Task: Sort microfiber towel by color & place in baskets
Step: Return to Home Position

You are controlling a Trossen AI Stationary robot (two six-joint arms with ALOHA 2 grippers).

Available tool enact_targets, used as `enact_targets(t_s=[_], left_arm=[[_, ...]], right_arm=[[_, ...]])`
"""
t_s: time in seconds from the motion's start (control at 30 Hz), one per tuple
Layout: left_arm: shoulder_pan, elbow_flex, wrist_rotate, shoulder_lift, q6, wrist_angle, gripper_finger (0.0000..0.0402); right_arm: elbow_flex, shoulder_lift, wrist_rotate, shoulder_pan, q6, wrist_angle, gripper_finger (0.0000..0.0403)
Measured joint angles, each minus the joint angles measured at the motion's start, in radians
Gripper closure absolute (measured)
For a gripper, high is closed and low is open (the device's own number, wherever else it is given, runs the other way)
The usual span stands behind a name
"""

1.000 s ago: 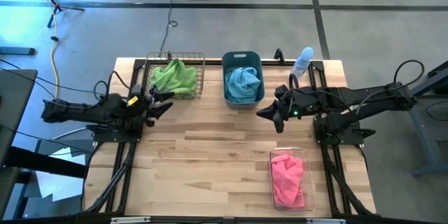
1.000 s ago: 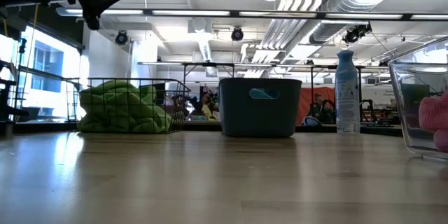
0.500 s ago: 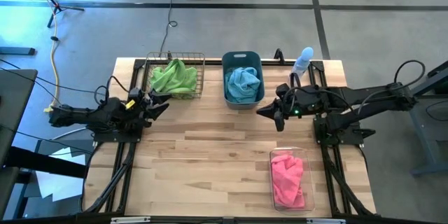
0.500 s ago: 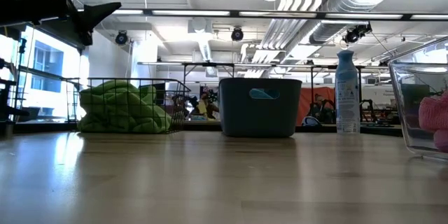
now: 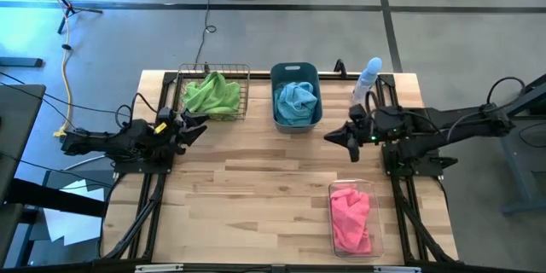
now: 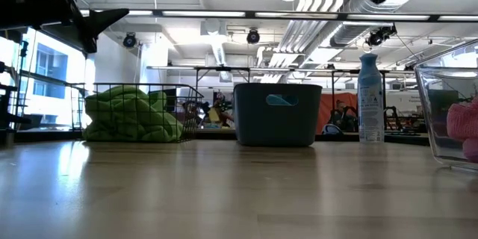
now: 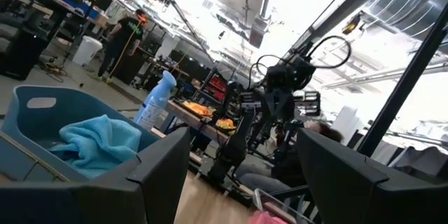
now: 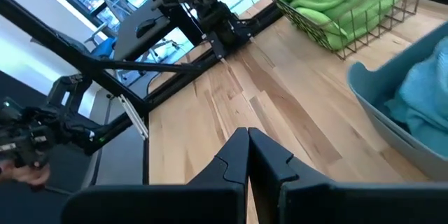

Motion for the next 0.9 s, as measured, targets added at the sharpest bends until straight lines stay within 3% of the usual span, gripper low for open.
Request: enact_targets(t_s=[0.33,0.57,0.9], left_arm=[[0.0,0.0,-0.044,0.001,0.036,0.001,0.0151],[0.0,0.0,-0.045,0.001,0.045,0.0,0.0151],[0.0,0.0,-0.045,0.001,0.045,0.0,0.0151]], right_arm=[[-0.311,-0.349,-0.045,-0.004,-0.089,0.099,0.0403],[-0.514,-0.599,-0.084,-0.052,-0.173,0.281,0.0403],[-0.673,-0.657,-0.218,-0.142,-0.238,0.482,0.0403]])
